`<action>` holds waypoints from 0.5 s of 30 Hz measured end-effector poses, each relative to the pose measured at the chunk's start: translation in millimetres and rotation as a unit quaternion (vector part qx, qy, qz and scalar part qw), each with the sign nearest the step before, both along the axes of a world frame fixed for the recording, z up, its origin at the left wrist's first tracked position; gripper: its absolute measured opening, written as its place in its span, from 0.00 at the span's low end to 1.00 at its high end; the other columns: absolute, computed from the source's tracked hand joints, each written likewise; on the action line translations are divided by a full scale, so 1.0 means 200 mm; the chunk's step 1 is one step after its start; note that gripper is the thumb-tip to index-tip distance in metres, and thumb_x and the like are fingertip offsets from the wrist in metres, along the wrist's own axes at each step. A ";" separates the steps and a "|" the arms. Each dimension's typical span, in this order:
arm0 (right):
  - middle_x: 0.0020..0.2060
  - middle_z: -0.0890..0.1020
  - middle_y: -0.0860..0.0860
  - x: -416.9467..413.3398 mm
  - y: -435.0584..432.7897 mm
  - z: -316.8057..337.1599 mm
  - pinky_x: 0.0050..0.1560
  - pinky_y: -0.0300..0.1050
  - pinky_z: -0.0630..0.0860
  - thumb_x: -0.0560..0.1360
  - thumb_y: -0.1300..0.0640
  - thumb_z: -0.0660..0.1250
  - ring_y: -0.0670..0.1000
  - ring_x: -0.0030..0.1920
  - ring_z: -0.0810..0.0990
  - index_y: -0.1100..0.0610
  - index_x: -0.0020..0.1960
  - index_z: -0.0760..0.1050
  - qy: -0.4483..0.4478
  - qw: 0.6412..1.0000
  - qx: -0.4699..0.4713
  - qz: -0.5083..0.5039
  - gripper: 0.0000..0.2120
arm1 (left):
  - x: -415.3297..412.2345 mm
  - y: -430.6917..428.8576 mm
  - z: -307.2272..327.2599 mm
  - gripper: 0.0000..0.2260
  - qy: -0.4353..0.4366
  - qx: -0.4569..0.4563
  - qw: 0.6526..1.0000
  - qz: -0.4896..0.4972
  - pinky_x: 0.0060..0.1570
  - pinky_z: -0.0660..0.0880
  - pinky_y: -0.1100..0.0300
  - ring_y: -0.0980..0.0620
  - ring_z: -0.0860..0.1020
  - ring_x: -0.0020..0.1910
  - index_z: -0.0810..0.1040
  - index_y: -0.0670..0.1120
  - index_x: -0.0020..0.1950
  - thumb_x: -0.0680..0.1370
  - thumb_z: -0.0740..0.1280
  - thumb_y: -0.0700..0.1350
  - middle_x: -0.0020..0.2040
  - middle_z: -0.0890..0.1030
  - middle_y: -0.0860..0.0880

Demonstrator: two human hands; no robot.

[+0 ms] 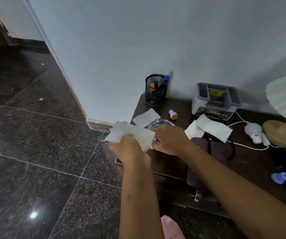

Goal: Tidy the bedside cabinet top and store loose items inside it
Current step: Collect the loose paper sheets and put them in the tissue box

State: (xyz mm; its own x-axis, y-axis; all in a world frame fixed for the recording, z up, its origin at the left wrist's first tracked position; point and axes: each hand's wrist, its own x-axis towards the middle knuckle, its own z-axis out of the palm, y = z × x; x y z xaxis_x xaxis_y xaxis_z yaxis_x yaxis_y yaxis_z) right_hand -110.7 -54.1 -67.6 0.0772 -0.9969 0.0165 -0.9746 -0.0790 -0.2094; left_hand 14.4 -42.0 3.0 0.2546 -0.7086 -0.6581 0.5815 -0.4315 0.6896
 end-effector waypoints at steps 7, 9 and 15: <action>0.46 0.81 0.50 0.01 -0.04 0.02 0.40 0.44 0.70 0.72 0.52 0.66 0.54 0.47 0.80 0.52 0.51 0.76 0.000 0.999 0.007 -0.036 0.09 | -0.04 0.05 0.00 0.20 0.024 -0.010 0.999 -0.027 0.54 0.77 0.44 0.43 0.75 0.53 0.62 0.45 0.66 0.76 0.56 0.31 0.60 0.72 0.43; 0.45 0.81 0.51 0.00 -0.11 0.04 0.48 0.48 0.73 0.75 0.54 0.64 0.54 0.49 0.79 0.53 0.50 0.75 0.009 0.998 -0.025 -0.053 0.06 | -0.05 0.05 0.00 0.20 0.029 -0.009 0.999 -0.027 0.54 0.77 0.44 0.42 0.76 0.53 0.63 0.44 0.67 0.76 0.56 0.31 0.62 0.73 0.42; 0.63 0.74 0.54 0.07 -0.27 0.00 0.58 0.52 0.69 0.77 0.47 0.60 0.58 0.63 0.72 0.47 0.71 0.62 0.114 0.992 0.063 0.005 0.23 | -0.02 0.01 0.01 0.20 0.028 -0.031 0.999 -0.016 0.37 0.77 0.55 0.44 0.76 0.50 0.64 0.44 0.67 0.77 0.55 0.30 0.58 0.74 0.44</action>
State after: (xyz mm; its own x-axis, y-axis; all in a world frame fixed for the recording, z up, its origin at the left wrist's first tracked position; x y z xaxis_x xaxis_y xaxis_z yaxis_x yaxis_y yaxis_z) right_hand -97.4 -109.0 -67.5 0.0747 -0.9891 -0.1269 -0.9971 -0.0762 0.0068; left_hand 11.0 -39.7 5.1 0.1949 -0.7554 -0.6256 0.6058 -0.4089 0.6825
